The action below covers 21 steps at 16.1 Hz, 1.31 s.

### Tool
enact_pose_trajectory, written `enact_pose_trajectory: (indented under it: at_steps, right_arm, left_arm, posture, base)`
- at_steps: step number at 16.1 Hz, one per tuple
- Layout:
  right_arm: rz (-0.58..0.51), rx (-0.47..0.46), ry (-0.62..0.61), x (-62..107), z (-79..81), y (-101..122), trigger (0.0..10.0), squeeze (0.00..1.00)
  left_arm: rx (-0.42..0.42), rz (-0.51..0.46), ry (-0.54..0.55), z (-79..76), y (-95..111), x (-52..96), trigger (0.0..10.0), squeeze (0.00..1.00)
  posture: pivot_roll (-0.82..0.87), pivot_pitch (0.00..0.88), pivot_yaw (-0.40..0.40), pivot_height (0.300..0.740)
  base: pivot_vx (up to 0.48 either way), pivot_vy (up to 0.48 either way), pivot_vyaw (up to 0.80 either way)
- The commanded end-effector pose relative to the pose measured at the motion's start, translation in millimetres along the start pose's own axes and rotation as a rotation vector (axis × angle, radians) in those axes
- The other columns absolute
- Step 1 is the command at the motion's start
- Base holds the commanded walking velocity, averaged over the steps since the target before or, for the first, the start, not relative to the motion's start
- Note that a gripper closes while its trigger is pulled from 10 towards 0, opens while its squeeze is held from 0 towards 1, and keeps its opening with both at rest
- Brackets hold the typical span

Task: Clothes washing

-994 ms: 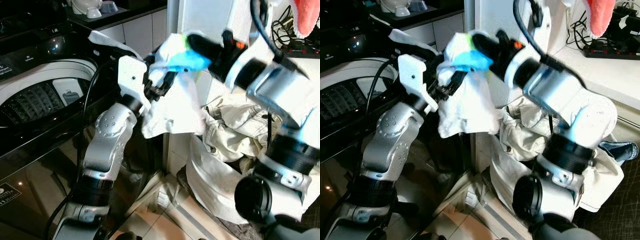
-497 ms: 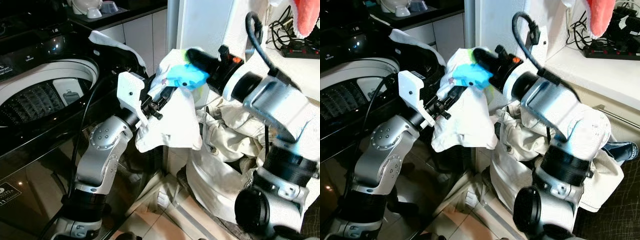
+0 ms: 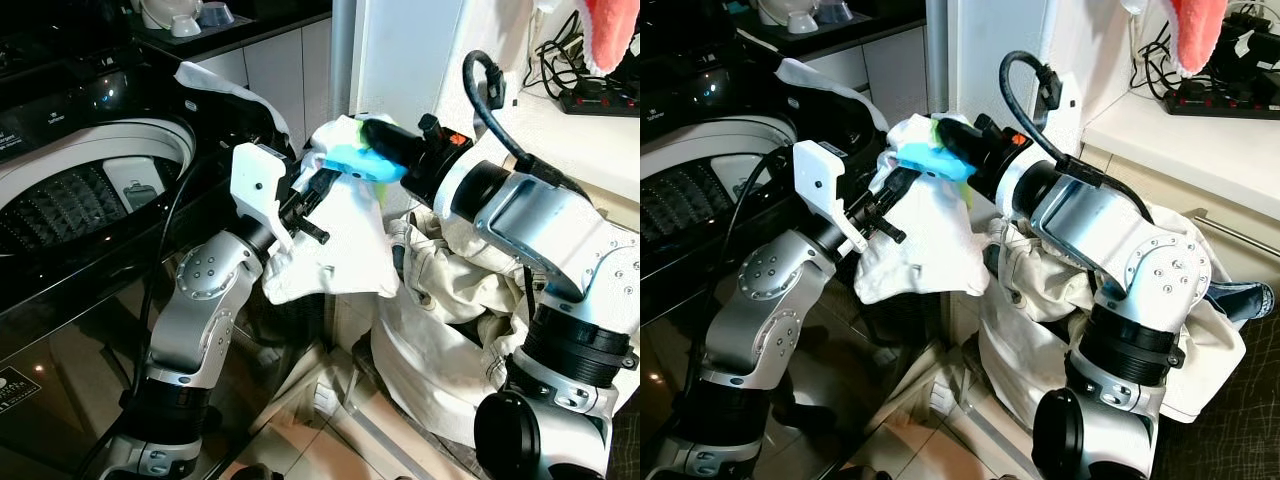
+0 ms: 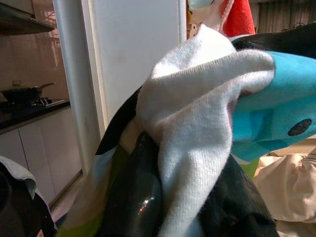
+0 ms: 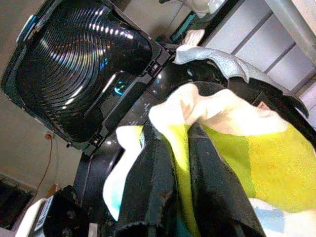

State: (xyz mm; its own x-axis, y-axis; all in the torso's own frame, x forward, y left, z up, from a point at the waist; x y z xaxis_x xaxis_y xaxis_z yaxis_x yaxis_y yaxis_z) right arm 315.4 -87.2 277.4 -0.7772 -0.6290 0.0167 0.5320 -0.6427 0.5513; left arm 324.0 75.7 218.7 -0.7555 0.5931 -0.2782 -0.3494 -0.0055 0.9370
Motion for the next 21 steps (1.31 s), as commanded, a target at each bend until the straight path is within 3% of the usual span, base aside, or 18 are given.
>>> enact_pose_trajectory:
  at_steps: [1, 3, 4, 5, 6, 10, 11, 12, 13, 14, 15, 16, 17, 18, 20, 21]
  right_arm:
    - [-0.003, 0.011, 0.008, 3.1, 2.1, -1, 0.0, 0.0]
    - [-0.003, 0.017, 0.007, 3.4, 2.2, -1, 0.0, 0.0]
    - [-0.004, 0.025, 0.006, 3.7, 2.1, -1, 5.5, 0.0]
    - [-0.005, 0.042, 0.003, 4.1, 2.0, -1, 10.0, 0.55]
    - [0.002, 0.038, 0.013, 4.2, 2.8, -2, 10.0, 1.0]
    - [0.053, 0.106, 0.061, 8.5, 9.1, -8, 10.0, 1.0]
    - [0.078, 0.231, 0.037, 11.9, 8.9, -10, 10.0, 1.0]
    - [0.108, 0.376, 0.01, 15.2, 8.7, -12, 10.0, 0.45]
    - [0.107, 0.416, 0.016, 15.2, 11.0, -12, 10.0, 0.0]
    - [0.099, 0.423, 0.02, 14.2, 12.6, -12, 10.0, 0.0]
    - [0.076, 0.518, 0.028, 9.9, 19.7, -15, 10.0, 0.0]
    - [0.085, 0.591, 0.025, 5.8, 22.6, -22, 10.0, 0.0]
    - [0.063, 0.64, 0.038, 2.4, 24.1, -26, 10.0, 0.0]
    - [0.052, 0.668, 0.042, 0.4, 23.0, -29, 10.0, 0.0]
    - [0.056, 0.666, 0.038, -2.6, 19.2, -36, 10.0, 0.0]
    - [0.066, 0.656, 0.042, -4.8, 17.4, -42, 10.0, 0.0]
  left_arm:
    - [-0.022, -0.011, 0.043, 9.4, 6, 2.2, 0.0, 0.0]
    - [-0.028, -0.008, 0.057, 12.2, 5, 2.4, 0.0, 0.0]
    - [-0.033, -0.005, 0.072, 15.1, 5, 2.7, 0.0, 0.0]
    - [-0.037, -0.005, 0.088, 18.0, 5, 2.9, 0.0, 0.0]
    - [-0.04, -0.006, 0.104, 20.8, 6, 2.6, 0.0, 0.0]
    - [-0.107, 0.008, 0.228, 48.5, 10, 3.1, 0.0, 0.0]
    - [-0.184, 0.021, 0.328, 73.2, 17, 1.5, 0.0, 0.0]
    - [-0.326, 0.031, 0.498, 114.2, 35, 0.0, 0.0, 0.0]
    - [-0.435, 0.015, 0.606, 144.0, 57, -1.6, 0.0, 0.0]
    - [-0.503, 0.024, 0.673, 157.0, 65, 0.0, 0.0, 0.0]
    - [-0.63, 0.076, 0.839, 190.7, 81, 5.5, 0.0, 0.0]
    - [-0.691, 0.175, 0.939, 212.2, 79, 11.6, 0.0, 0.0]
    - [-0.735, 0.307, 0.979, 220.7, 62, 14.1, 3.1, 0.0]
    - [-0.727, 0.399, 0.996, 223.3, 45, 14.9, 10.0, 0.0]
    - [-0.594, 0.484, 0.937, 216.2, 14, 9.1, 10.0, 0.0]
    - [-0.489, 0.516, 0.889, 210.5, -4, 7.6, 10.0, 0.0]
  posture:
    - [-0.02, 0.0, 0.016, 0.74]
    - [-0.02, 0.0, 0.018, 0.74]
    - [-0.02, 0.0, 0.018, 0.74]
    - [-0.02, 0.0, 0.018, 0.74]
    - [-0.02, 0.0, 0.018, 0.74]
    - [-0.01, 0.0, 0.019, 0.74]
    - [0.0, 0.0, 0.013, 0.74]
    - [0.0, 0.0, 0.013, 0.74]
    - [0.0, 0.0, 0.014, 0.74]
    - [0.0, 0.0, 0.017, 0.74]
    - [-0.01, 0.0, 0.029, 0.74]
    - [-0.01, 0.0, 0.033, 0.74]
    - [-0.01, 0.0, 0.036, 0.74]
    - [-0.01, 0.0, 0.031, 0.74]
    - [-0.01, 0.0, 0.031, 0.74]
    - [-0.01, 0.0, 0.023, 0.74]
  base:
    - [0.0, 0.0, 0.0]
    - [0.0, 0.0, 0.0]
    - [0.0, 0.0, 0.0]
    - [0.0, 0.0, 0.0]
    - [0.0, 0.0, 0.0]
    - [0.0, 0.0, 0.0]
    - [0.0, 0.0, 0.0]
    - [0.0, 0.0, 0.0]
    - [0.0, 0.0, 0.0]
    - [0.0, 0.0, 0.0]
    - [0.0, 0.0, 0.0]
    - [0.0, 0.0, 0.0]
    - [0.0, 0.0, 0.0]
    - [0.0, 0.0, 0.0]
    - [0.0, 0.0, 0.0]
    - [0.0, 0.0, 0.0]
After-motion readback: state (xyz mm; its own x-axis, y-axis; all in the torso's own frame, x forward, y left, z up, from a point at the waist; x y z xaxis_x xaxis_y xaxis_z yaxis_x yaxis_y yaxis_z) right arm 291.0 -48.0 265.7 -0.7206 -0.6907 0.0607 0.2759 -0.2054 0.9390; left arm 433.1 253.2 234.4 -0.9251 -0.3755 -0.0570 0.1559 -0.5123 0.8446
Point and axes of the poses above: a point about 5 cm out from each wrist's last joint towards the gripper, its own x axis pointing back from the gripper into the wrist, its own y axis along the axis of the wrist's last joint, z = x × y, the point moved 3 cm from there along -x, pointing out of the wrist towards the gripper, and after that the axes turned 8 degrees about -x, right-handed, at the moved point
